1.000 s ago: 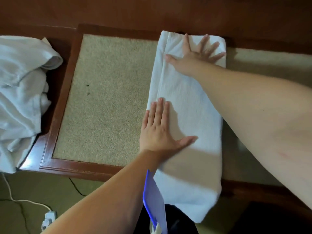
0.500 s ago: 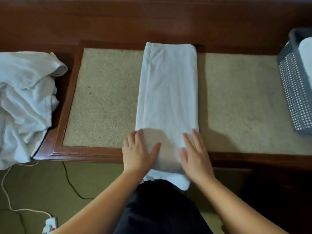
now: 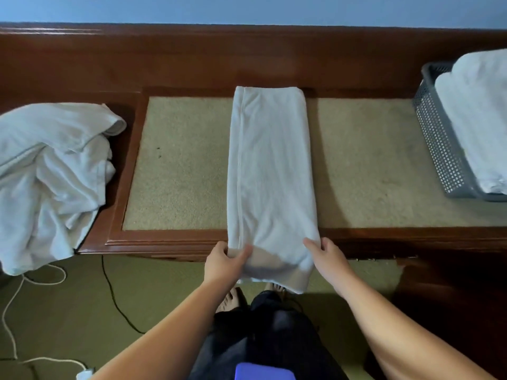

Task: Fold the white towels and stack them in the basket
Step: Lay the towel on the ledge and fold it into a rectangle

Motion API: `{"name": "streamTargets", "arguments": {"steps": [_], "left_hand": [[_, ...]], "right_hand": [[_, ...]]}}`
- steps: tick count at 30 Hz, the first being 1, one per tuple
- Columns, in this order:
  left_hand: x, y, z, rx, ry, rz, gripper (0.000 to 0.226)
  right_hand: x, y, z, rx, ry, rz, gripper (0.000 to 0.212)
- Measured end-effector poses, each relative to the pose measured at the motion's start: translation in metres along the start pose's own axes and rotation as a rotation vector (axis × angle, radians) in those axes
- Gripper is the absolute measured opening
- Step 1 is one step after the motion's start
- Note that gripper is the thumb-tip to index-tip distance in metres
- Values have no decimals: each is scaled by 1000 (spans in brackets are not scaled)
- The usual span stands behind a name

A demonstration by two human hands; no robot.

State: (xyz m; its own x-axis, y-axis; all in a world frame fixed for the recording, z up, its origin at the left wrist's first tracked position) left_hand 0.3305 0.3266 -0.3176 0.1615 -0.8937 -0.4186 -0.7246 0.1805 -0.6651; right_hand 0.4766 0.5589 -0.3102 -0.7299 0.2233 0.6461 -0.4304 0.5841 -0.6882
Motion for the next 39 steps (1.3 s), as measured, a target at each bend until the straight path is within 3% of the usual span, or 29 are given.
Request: {"name": "streamTargets", "arguments": {"steps": [3,8,13,17,20,23,26,29,32,35,38,39], "left_hand": [[-6,-11,-10,70,-80,21,42],[-4,-22,-24,259,-165,-35,55],[-3,-51,-29,436,-270,-32,29],[-9,-66,-39,505,-461,-7,28],[-24,-70,-62,416,-535,58,41],[-43,-72,-86,399,-582,159,54],[-71,-76,-106,460,-489,280,28],[-88,-67,-127,603,-712,285,48],[-110,-63,-145,766,-768,480,72],[-128,-50,-152,581,-458,682,67],[-146,-32,-163,302,-270,701,36],[-151,-25,-166,261,-270,700,30]], "right_hand": [[-1,-11,-2,53,126,41,37],[11,-35,-11,177,220,111,28],[15,-60,-15,237,295,189,30],[23,-67,-28,137,379,136,66],[52,-81,-42,71,463,-20,88],[78,-89,-54,87,474,-209,72],[101,-89,-57,231,588,-195,23],[116,-82,-64,305,847,-117,38],[139,-74,-71,410,972,-164,56],[168,-60,-73,419,845,-297,61],[195,-42,-72,383,789,-394,41],[202,-36,-72,382,793,-400,48]]}}
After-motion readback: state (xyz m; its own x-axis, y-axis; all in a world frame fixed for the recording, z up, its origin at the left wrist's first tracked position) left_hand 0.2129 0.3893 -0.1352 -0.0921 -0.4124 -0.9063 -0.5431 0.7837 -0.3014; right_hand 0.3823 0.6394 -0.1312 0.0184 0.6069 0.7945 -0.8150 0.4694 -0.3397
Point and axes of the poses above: each hand's wrist, its own y-axis towards the middle knuckle, its own z-axis out of the palm, x = y × z, the point moved 5 cm from there along y, towards the middle knuckle, and after that the axes turned 14 degrees about y, right-handed, at the moved point
